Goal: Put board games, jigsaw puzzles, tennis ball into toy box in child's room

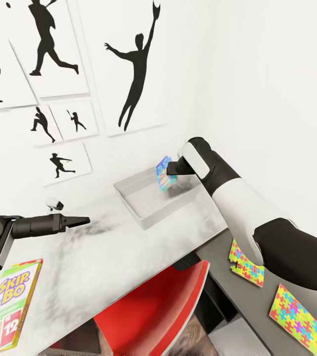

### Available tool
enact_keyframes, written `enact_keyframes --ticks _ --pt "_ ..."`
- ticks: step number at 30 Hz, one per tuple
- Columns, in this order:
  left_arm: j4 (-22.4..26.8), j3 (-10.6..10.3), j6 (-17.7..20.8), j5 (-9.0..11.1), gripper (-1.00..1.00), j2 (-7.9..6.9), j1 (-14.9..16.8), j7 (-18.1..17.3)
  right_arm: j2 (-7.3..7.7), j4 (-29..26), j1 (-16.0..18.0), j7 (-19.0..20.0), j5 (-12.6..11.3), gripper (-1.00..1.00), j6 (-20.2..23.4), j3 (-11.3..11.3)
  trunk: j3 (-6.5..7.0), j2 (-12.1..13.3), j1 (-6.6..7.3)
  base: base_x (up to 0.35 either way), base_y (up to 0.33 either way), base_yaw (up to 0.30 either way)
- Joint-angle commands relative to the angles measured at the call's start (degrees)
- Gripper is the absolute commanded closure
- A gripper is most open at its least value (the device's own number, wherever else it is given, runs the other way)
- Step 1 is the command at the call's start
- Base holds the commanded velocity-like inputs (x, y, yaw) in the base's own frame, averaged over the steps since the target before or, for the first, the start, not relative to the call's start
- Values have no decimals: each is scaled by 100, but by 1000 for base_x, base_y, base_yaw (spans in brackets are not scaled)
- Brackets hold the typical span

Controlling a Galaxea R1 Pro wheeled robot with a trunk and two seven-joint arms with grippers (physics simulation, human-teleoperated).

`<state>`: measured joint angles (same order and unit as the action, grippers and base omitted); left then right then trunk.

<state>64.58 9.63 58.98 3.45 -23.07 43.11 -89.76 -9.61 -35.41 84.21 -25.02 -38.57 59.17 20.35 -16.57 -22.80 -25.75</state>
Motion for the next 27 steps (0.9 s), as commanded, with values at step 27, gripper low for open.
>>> enact_keyframes --ticks 27 --pt "2 -1 59 16 -100 -111 4 -24 3 -1 7 -56 -48 100 9 25 -266 -12 -3 0 0 0"
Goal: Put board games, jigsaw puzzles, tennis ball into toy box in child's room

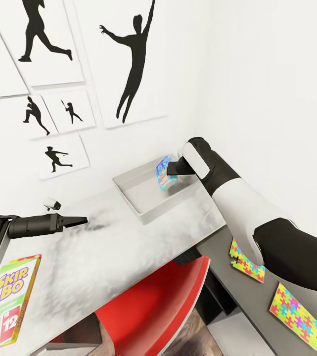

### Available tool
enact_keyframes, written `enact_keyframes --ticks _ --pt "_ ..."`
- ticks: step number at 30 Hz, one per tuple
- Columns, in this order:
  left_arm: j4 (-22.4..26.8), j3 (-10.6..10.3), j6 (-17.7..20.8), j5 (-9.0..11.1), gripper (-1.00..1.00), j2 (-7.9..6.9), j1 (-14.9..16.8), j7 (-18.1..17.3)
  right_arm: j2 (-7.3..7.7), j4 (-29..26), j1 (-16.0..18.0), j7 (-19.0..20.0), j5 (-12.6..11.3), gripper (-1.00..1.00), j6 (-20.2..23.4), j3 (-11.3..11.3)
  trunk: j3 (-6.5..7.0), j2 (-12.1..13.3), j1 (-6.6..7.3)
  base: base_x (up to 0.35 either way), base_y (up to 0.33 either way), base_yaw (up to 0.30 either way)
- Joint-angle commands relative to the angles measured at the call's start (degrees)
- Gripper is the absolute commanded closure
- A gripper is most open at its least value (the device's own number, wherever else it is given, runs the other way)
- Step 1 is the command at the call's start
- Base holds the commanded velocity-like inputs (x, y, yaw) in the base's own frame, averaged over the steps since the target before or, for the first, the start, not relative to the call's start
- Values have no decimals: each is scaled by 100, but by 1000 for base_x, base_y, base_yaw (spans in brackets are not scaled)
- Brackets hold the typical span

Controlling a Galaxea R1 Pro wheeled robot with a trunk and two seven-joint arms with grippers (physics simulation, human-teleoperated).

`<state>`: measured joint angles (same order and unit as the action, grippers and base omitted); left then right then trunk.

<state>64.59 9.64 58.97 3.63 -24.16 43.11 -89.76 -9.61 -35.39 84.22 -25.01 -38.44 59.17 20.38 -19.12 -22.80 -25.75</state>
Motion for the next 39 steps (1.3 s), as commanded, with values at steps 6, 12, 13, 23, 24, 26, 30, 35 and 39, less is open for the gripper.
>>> enact_keyframes --ticks 6,12,13,23,24,26,30,35,39 --pt "1 2 54 -2 -100 4 4 -24 3 -3 7 -56 -58 100 1 22 -67 -12 -3 0 0 0" --pt "1 2 54 5 -100 7 4 -24 3 -3 7 -58 -58 100 -2 23 -123 -12 -3 0 0 0" --pt "1 2 54 5 -100 7 4 -24 3 -5 7 -58 -58 100 -2 24 -132 -12 -3 0 0 0" --pt "1 11 52 6 -100 7 4 -24 2 -12 24 -63 -58 100 -2 27 -224 -12 -3 0 0 0" --pt "1 11 51 6 -100 6 4 -24 3 -12 24 -64 -58 100 -2 27 -233 -12 -3 0 0 0" --pt "5 11 52 6 -100 2 4 -24 3 -13 31 -62 -58 100 -2 27 -251 -12 -3 0 0 0" --pt "9 11 51 6 -100 -1 4 -24 3 -84 104 -63 -58 100 -8 21 -288 -12 -3 0 0 0" --pt "10 11 49 6 -100 -1 4 -24 3 -190 174 -89 -64 100 -11 19 -334 -12 -3 0 0 0" --pt "10 13 46 6 -100 -4 4 -24 -3 -244 233 -169 -66 100 -11 18 -370 -12 -3 0 0 0"
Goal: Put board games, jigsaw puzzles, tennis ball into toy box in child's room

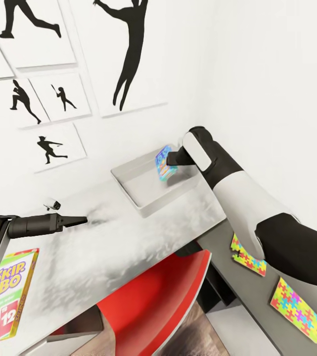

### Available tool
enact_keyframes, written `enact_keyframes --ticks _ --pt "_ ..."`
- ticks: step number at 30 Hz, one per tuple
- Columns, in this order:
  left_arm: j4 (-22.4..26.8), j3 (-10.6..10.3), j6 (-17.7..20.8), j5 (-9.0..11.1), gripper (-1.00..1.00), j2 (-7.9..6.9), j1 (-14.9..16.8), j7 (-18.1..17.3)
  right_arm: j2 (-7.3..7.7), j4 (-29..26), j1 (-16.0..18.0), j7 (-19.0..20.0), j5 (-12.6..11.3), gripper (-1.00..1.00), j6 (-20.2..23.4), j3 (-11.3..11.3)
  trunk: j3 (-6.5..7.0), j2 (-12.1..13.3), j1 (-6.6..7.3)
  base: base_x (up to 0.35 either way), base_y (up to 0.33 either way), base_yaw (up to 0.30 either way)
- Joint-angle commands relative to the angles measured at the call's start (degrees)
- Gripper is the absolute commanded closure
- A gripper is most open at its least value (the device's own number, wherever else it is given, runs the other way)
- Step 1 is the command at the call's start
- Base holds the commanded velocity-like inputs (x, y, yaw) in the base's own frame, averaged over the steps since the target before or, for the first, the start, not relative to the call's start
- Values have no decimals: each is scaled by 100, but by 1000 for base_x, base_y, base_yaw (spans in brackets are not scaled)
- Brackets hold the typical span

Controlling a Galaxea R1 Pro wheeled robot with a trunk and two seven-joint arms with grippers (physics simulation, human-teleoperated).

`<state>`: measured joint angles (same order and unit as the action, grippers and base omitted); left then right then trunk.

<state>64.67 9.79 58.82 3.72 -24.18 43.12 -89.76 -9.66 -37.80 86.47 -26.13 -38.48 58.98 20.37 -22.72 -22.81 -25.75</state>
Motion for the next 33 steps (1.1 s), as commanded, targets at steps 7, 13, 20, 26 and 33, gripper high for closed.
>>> enact_keyframes --ticks 7,13,20,26,33 --pt "3 5 59 -3 -100 -8 4 -24 -31 -13 76 -141 -63 100 1 20 -73 -11 -3 0 0 0" --pt "9 263 88 0 -100 -8 5 -24 -33 -8 80 -154 -63 100 -7 20 -127 -11 -3 0 0 0" --pt "84 456 103 21 -100 -89 11 -24 -33 -2 75 -155 -61 100 -15 20 -188 -11 -3 0 0 0" --pt "104 484 105 419 -100 -183 16 -24 -33 1 72 -156 -63 100 -18 20 -241 -11 -3 0 0 0" --pt "113 481 112 1096 -100 -535 124 -24 -33 2 72 -156 -63 100 -23 20 -301 -11 -3 0 0 0"
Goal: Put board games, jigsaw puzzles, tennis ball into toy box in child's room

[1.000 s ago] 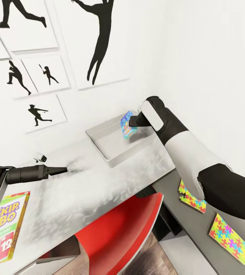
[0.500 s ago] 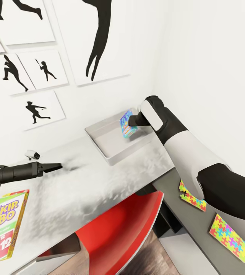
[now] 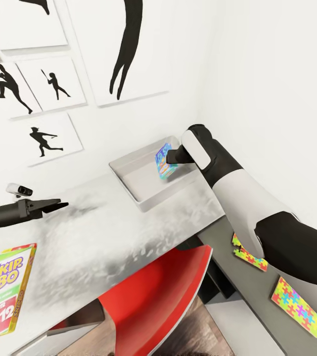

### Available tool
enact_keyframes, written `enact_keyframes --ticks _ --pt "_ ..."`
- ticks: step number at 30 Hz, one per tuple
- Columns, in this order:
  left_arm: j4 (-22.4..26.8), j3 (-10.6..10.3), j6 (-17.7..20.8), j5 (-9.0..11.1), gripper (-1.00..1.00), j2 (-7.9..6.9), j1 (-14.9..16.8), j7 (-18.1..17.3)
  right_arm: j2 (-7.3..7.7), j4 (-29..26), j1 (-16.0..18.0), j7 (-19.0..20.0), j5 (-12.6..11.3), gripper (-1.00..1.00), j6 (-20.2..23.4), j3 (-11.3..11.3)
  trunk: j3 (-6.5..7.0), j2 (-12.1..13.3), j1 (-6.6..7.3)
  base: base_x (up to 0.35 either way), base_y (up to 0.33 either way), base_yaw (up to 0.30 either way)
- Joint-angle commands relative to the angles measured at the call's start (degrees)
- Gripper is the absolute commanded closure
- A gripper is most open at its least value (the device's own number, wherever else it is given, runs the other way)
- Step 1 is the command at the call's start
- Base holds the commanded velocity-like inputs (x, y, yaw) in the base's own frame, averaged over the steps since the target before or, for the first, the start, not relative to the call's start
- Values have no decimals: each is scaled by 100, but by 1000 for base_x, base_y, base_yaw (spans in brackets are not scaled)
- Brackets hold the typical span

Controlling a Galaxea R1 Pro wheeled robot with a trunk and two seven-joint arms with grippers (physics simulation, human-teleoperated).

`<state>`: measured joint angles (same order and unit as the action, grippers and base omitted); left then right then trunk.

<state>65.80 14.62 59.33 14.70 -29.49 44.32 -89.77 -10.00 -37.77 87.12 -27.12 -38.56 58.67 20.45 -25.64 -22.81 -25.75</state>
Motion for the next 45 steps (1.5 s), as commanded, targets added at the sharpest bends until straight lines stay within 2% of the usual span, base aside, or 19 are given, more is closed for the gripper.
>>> enact_keyframes --ticks 1,19,24,37,45 --pt "1 -2 61 17 -100 -22 8 -23 0 -1 6 -57 -55 100 7 11 -18 -11 -3 0 0 0" --pt "11 -3 61 82 -100 -57 15 -23 0 -10 10 -304 -63 100 -41 -13 -170 -11 -3 0 0 0" --pt "11 -3 61 242 -100 -57 15 -23 0 -15 35 -310 -64 100 -52 -22 -211 -11 -3 0 0 0" --pt "54 -3 61 322 -100 -57 17 -23 0 -11 546 -312 -81 100 -57 -41 -315 -11 -3 0 0 0" --pt "77 1 61 323 -100 -57 16 -23 0 27 697 -312 -81 100 -57 -41 -377 -11 -3 0 0 0"
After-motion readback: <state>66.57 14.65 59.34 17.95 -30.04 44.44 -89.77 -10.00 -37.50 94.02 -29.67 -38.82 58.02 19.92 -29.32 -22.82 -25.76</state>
